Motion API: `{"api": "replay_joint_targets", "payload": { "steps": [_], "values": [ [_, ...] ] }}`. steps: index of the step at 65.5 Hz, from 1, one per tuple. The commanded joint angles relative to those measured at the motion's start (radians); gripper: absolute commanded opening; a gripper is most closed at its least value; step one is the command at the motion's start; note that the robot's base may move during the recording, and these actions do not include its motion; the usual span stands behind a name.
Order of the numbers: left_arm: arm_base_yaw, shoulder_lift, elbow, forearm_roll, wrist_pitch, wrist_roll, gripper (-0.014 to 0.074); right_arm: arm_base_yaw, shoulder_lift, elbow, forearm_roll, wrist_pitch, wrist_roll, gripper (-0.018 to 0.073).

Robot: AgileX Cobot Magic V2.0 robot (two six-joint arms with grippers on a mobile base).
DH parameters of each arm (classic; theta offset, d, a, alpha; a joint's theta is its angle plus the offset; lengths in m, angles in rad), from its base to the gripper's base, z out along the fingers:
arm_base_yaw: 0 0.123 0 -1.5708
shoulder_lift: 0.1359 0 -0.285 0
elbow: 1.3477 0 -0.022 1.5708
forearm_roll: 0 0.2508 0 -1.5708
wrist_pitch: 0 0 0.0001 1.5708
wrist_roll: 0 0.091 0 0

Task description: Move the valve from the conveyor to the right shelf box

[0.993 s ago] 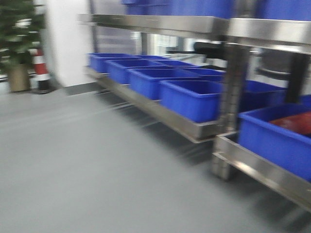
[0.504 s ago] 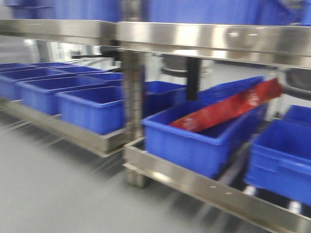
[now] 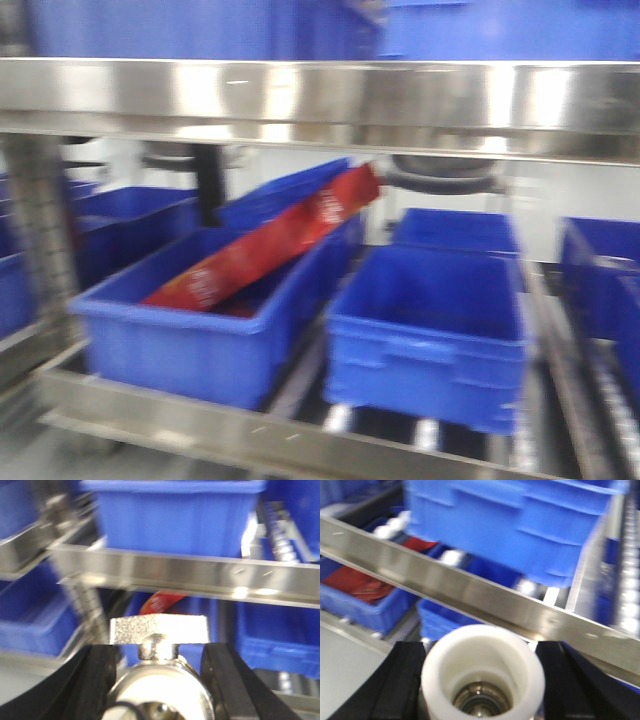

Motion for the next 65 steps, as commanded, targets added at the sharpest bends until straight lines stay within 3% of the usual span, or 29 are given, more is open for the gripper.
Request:
{"api": "replay_joint_targets", "payload": {
  "steps": [1,65],
  "values": [
    [-0.006,-0.009,-0.010,-0.008,-0.051,-0.008,-0.0111,-0.001,-0.014,-0.018,-0.008,-0.071,-0.003,-0.0153],
    [-0.006,-0.009,-0.010,-0.004,-0.096,-0.008,-0.0111,-0.001,-0.014,-0.018,-0.008,-0.071,-0.003,-0.0153]
  ]
}}
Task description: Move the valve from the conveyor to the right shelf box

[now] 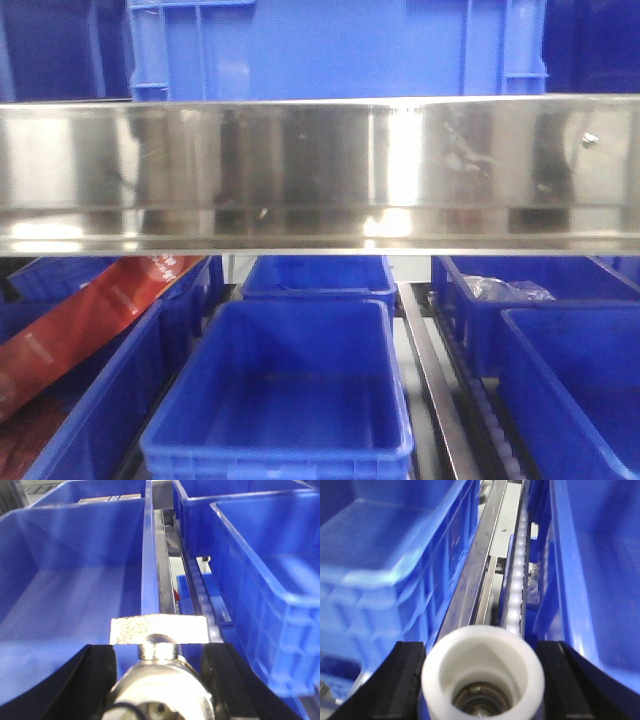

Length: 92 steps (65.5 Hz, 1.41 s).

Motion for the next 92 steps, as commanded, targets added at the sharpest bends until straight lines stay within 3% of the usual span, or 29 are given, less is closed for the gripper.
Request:
{"api": "replay_joint_targets", "payload": {
  "steps": [1,92],
  "values": [
    [-0.006,-0.009,-0.010,-0.004,-0.056,-0.006,-0.0111,-0.001,-0.014,-0.018,-0.004,-0.071,-0.003,-0.0153],
    [-0.006,-0.009,-0.010,-0.002,-0.058,-0.006,-0.0111,-0.001,-0.014,-0.018,-0.004,-0.071,-0.003,-0.0153]
  ]
}}
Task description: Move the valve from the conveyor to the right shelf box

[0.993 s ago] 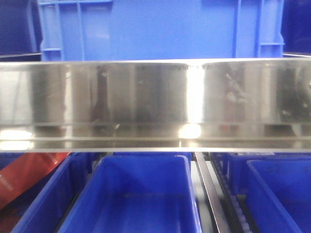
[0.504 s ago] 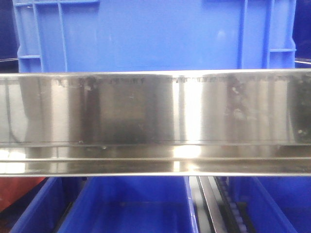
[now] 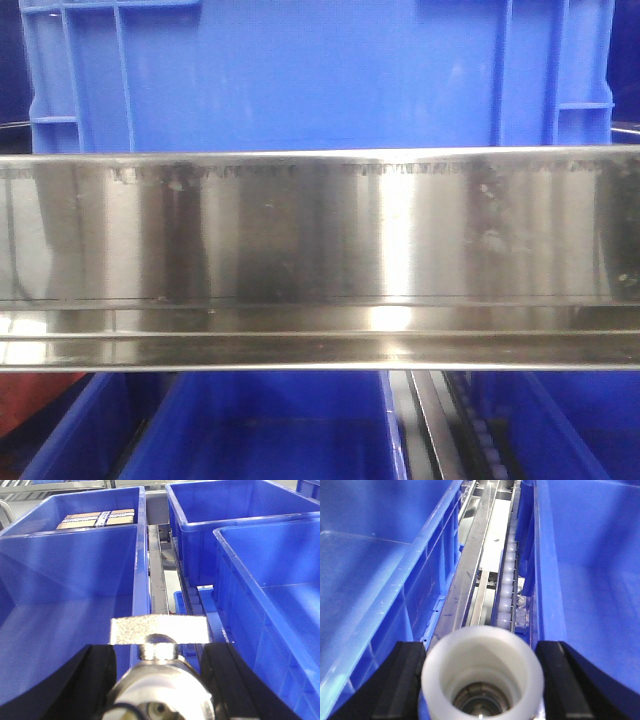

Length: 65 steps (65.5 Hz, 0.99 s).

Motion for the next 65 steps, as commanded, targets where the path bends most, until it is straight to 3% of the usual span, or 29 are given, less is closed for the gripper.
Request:
{"api": "replay_joint_targets", "payload": {
  "steps": [1,53,60,65],
  "values": [
    [-0.006,-0.009,-0.010,-0.004,-0.055,-0.006,-0.0111,-0.001,-0.014,-0.018,-0.004,-0.071,-0.003,-0.0153],
    [-0.006,-0.009,-0.010,-0.018,-0.055,-0.006,-0.0111,-0.001,-0.014,-0.018,0.002,-0.101,-0.003,-0.0153],
    [-0.007,0.004,-0.017,-0.033,-0.161,-0.006,-0.0111,0.002,-0.014,-0.020,0.003,-0.163,-0.003,-0.0153],
    [-0.026,0.042,-0.064,-0.038,-0.167,0.023,-0.0111,0.018,-0.006,-0.050,0.003,-0.206,-0.003,-0.0153]
  ]
}}
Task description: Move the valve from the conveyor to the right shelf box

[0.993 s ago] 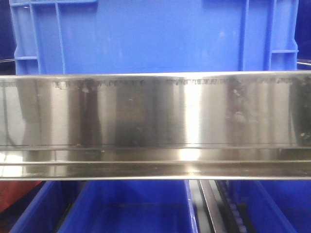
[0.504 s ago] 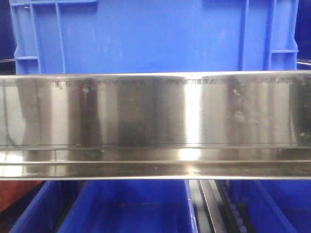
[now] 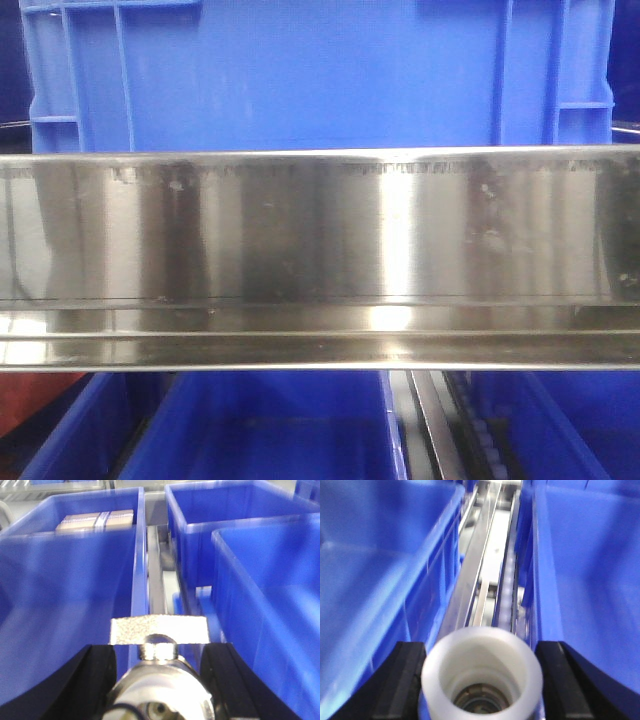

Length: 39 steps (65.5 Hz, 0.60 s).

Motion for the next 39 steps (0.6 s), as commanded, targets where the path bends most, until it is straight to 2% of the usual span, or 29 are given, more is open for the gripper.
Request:
{"api": "replay_joint_targets", "payload": {
  "steps": [1,6,16,26,32,39],
  "values": [
    [-0.026,0.034,-0.059,-0.019,-0.086,0.028,-0.0111,0.018,-0.003,-0.055,0.000,-0.130,-0.003,-0.0153],
    [-0.082,0.091,-0.143,-0.019,-0.036,0.052,-0.0111,0.051,0.026,-0.120,0.000,-0.134,-0.003,-0.0153],
    [-0.253,0.243,-0.320,-0.019,0.019,0.054,-0.0111,0.147,0.113,-0.263,0.000,-0.137,-0.003,-0.0153],
    [-0.420,0.414,-0.475,-0.019,0.028,0.054,-0.0111,0.245,0.217,-0.379,0.000,-0.139,-0.003,-0.0153],
    [-0.481,0.517,-0.535,-0.012,0.030,0.054,-0.0111,0.290,0.269,-0.410,0.000,-0.152,-0.003,-0.0153],
    [-0.508,0.616,-0.573,-0.010,0.032,0.054,-0.0111,0.326,0.327,-0.417,0.002,-0.162,-0.003,-0.0153]
  ]
}}
